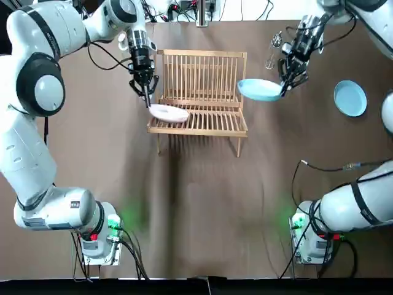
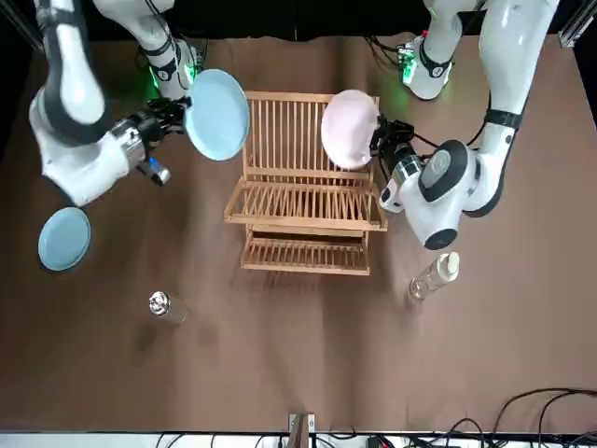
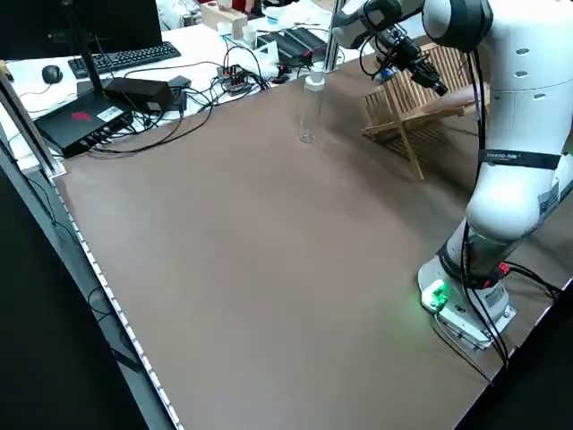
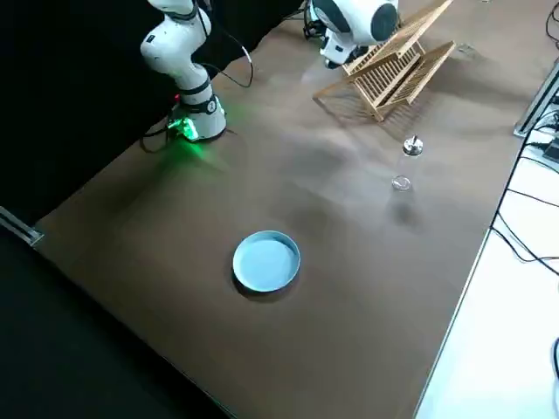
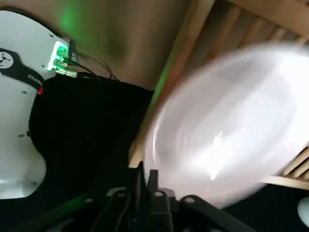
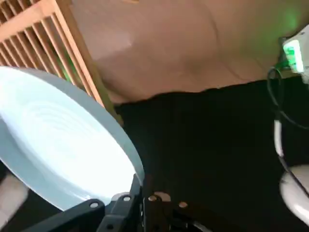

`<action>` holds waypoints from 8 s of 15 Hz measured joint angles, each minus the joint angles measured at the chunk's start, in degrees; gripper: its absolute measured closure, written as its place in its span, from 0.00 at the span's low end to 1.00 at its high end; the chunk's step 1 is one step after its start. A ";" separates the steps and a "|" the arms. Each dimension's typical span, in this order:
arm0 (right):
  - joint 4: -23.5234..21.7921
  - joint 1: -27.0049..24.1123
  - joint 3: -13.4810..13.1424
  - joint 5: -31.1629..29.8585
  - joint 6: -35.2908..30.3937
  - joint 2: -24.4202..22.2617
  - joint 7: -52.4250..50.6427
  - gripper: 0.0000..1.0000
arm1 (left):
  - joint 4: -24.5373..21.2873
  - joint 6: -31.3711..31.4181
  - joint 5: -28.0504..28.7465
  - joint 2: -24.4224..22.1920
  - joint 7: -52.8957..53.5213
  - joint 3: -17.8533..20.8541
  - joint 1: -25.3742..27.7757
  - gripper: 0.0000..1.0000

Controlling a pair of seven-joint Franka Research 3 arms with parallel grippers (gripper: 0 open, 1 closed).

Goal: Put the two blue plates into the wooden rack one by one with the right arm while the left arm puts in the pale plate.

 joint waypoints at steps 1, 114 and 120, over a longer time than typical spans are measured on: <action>-2.74 1.58 0.05 0.49 2.97 -1.60 1.82 0.97 | 0.01 0.80 0.00 0.09 -0.64 0.00 -0.56 0.80; 0.97 3.26 7.11 -2.20 8.53 1.02 5.70 0.97 | 3.37 21.01 30.03 -27.59 48.69 20.56 -3.79 0.01; 0.29 4.79 7.09 -1.25 12.95 4.01 6.54 0.97 | 3.36 21.02 30.03 -27.38 48.70 20.58 -3.78 0.01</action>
